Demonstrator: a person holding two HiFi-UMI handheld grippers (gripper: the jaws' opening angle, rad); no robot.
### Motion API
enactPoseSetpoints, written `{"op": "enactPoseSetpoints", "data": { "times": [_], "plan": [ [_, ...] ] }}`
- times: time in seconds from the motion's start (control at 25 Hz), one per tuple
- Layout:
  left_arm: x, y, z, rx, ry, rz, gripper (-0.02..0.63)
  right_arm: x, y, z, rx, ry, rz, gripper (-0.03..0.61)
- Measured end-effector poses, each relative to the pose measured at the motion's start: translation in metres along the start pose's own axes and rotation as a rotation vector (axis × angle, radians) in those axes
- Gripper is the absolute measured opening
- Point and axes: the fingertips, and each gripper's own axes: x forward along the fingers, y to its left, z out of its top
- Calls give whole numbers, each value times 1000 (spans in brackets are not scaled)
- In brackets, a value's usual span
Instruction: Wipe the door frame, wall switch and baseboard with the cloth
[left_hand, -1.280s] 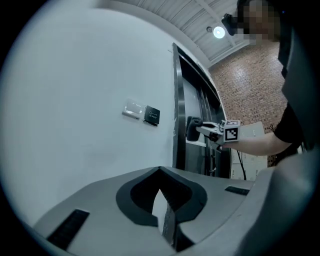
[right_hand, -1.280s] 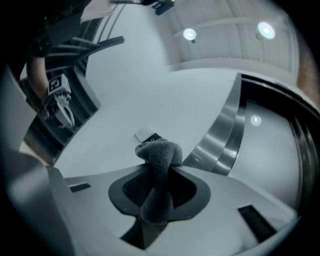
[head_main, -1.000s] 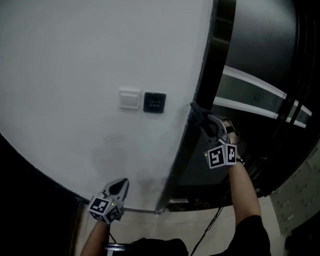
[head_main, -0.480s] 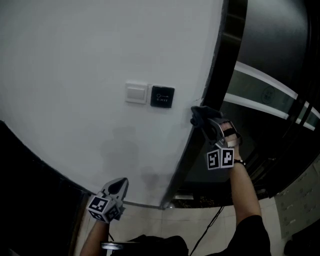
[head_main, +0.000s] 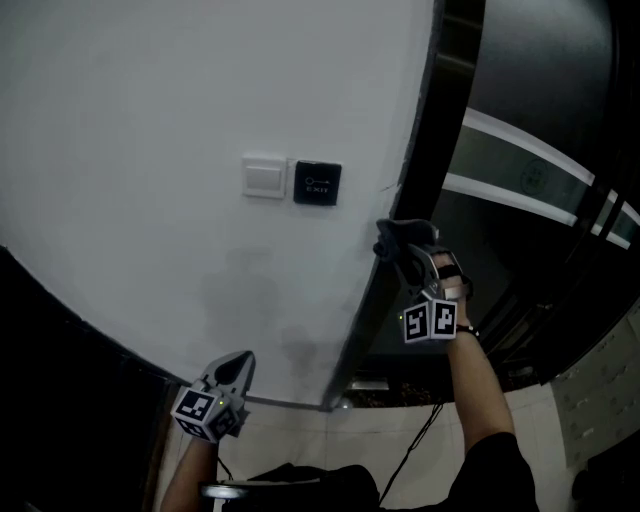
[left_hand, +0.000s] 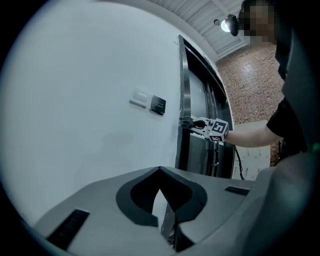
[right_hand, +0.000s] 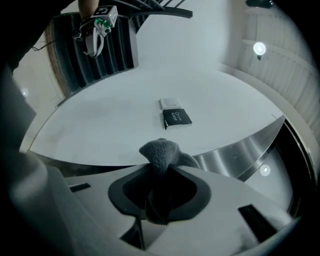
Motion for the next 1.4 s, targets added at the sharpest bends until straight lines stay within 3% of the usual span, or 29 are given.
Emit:
{"op": "enactPoseSetpoints", "data": {
  "times": [0.6, 1.4],
  "plan": [
    [-9, -3, -10, -7, 25, 9, 2, -5, 52, -12, 144, 41, 64, 83],
    [-18, 5, -8, 25, 25, 56, 2, -14, 138, -28, 186, 77, 214, 83]
  ]
}}
